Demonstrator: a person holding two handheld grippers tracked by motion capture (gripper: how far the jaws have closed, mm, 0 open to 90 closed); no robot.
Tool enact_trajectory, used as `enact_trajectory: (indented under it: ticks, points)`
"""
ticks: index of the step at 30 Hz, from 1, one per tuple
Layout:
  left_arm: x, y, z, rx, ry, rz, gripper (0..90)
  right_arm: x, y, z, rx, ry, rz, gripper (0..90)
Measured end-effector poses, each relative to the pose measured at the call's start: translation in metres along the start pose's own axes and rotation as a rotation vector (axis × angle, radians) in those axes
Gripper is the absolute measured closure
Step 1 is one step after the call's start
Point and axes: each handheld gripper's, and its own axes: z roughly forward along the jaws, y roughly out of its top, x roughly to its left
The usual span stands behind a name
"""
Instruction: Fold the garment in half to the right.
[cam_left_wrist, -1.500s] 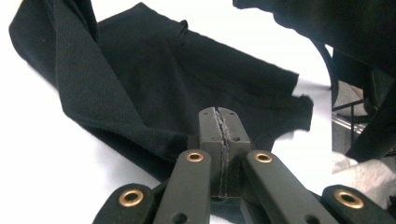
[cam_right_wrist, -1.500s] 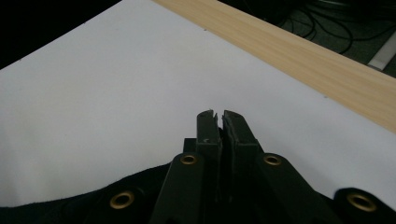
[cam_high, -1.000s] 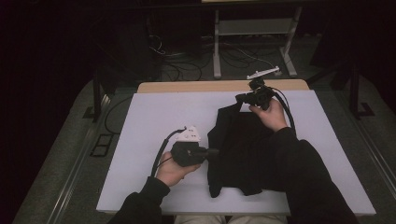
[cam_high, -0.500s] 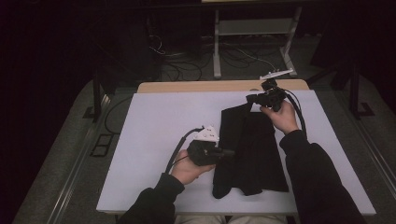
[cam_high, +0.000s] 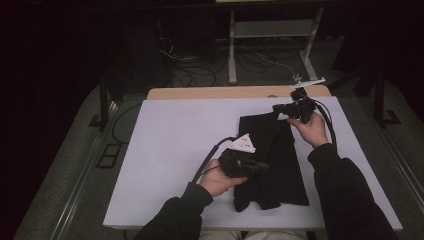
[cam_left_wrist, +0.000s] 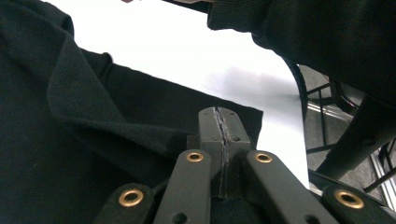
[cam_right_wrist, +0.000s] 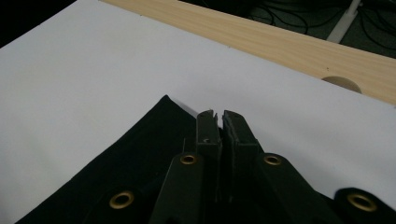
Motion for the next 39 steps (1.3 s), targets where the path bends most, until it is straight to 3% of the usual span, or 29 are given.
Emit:
enact_trajectory:
  ticks: [16,39]
  points:
    - [-0.007,0.009,0.034,0.021,-0.057,0.006,88.4,-0.014,-0.012,-0.004,0.002,0.001,0.021,83.9]
    - [-0.014,0.016,0.068,0.041,-0.107,0.016,88.4,-0.038,-0.028,-0.008,-0.002,-0.03,0.074,83.8]
